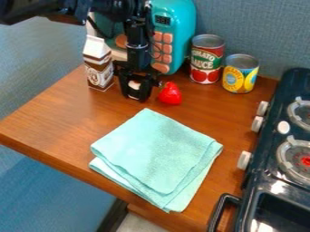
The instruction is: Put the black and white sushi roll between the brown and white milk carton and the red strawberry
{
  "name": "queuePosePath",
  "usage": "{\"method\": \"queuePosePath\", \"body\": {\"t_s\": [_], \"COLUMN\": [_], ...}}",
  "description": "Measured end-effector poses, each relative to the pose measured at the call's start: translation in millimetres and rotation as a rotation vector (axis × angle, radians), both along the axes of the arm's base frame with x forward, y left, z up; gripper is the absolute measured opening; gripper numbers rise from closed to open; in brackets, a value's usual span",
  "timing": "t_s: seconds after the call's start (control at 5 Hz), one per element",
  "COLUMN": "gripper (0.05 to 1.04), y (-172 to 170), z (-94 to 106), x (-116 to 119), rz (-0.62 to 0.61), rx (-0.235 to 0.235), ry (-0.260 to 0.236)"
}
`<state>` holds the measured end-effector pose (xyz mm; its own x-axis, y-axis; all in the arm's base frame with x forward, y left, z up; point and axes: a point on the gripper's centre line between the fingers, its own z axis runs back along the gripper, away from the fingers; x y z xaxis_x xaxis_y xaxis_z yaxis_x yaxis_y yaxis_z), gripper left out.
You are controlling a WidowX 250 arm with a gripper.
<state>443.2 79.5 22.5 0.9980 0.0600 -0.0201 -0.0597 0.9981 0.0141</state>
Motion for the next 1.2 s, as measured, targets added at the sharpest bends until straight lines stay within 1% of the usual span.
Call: {"method": "queuePosePath", "body": {"t_s": [0.2,0.4,0.6,0.8,1.0,1.2], "gripper": [0.697,0.955,0.992,0.994,0.996,0.997], "y": [-5.9,-4.4,-6.3,-7.1,-5.7,0.5], "z": [-1.2,-0.7,-0.2,0.5,11.1,20.5], "x": [0.9,-0.6,1.4,-0.4,-5.7,-9.4], "rz": [0.003,0.028,0.014,0.013,0.021,0.039], "rx": [0.030,0.039,0.014,-0.001,-0.013,-0.018], "ry": [-0.006,0.004,-0.011,-0.018,-0.044,-0.041]}}
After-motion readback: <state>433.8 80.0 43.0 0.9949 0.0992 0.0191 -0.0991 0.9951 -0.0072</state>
